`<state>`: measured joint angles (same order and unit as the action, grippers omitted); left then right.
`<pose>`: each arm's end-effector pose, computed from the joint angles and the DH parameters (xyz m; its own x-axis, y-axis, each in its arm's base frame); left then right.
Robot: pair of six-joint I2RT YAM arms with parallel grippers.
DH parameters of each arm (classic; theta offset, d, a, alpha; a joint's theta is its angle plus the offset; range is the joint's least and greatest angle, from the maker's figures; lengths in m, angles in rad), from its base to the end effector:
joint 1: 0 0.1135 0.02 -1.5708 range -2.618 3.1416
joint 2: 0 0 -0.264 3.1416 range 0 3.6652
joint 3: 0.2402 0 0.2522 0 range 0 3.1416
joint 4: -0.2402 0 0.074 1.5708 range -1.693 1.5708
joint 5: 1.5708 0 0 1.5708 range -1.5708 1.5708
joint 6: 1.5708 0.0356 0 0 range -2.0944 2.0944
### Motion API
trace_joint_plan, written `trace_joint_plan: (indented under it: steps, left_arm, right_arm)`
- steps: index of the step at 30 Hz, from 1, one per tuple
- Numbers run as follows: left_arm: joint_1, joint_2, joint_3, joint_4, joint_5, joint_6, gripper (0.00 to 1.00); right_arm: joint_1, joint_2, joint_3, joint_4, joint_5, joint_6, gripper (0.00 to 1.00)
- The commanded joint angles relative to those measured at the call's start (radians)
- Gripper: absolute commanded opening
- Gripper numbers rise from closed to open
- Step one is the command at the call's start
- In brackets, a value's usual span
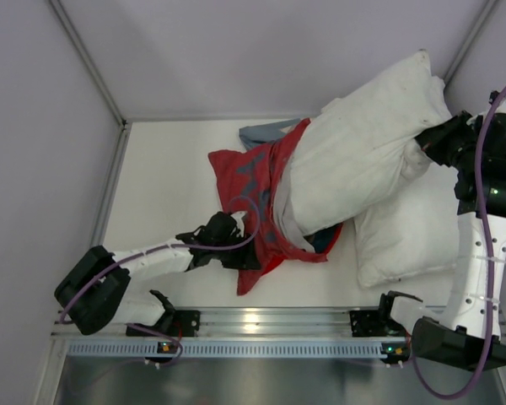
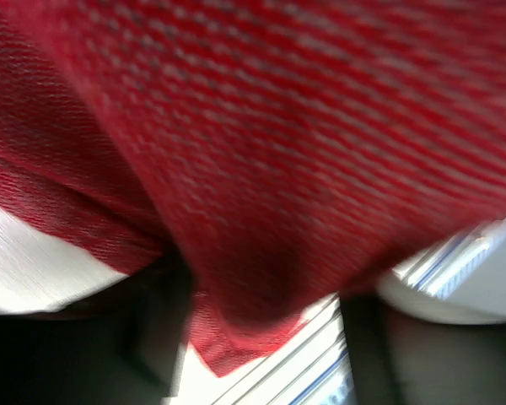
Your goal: Remove the pillowcase from the pillow
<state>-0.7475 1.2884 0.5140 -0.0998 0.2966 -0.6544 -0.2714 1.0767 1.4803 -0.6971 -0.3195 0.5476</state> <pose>0.1637 -0.1659 0.1558 -0.9257 0.0644 -0.3726 0.2825 0.7727 -0.5684 0.1954 -0.0428 0.4661 -0.2562 0.5844 -0.7700 0.1151 0.8093 0.5760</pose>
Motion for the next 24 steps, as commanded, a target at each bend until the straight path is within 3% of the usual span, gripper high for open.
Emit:
trace_joint_plan:
  steps: [1,5,7,11,12,14,15,18,24]
  left_arm:
    - [-0.004,0.048,0.007,0.029,0.003,0.007,0.52]
    - [-0.003,0.016,0.032,-0.067,-0.126,-0.008,0.0]
    - [-0.004,-0.059,0.04,-0.151,-0.213,-0.027,0.0]
    - [-0.004,-0.39,0.167,-0.418,-0.345,-0.05,0.0]
    - [-0.004,-0.526,0.287,-0.486,-0.385,-0.045,0.0]
    - [-0.004,-0.657,0.441,-0.681,-0.535,-0.008,0.0]
    - [-0.004,-0.684,0.607,-0.737,-0.58,0.01,0.0]
    - [-0.004,-0.738,0.905,-0.915,-0.752,0.078,0.0]
    - [-0.006,-0.804,1.226,-1.154,-1.041,0.153,0.0]
  right_arm:
    - [-0.017,-0.015,0.069,0.169,-0.026,0.028,0.0]
    - [-0.017,-0.021,0.069,0.169,-0.026,0.018,0.0]
    - [-0.018,-0.023,0.067,0.171,-0.021,0.015,0.0]
    - [-0.02,-0.015,0.042,0.171,0.013,0.009,0.0]
    - [-0.023,-0.011,0.037,0.171,0.022,0.011,0.0]
    - [-0.026,-0.004,0.031,0.173,0.042,0.02,0.0]
    - [-0.031,0.002,0.031,0.174,0.049,0.026,0.0]
    - [-0.041,0.019,0.044,0.176,0.079,0.032,0.0]
    - [-0.11,0.046,0.072,0.176,0.085,0.037,0.0]
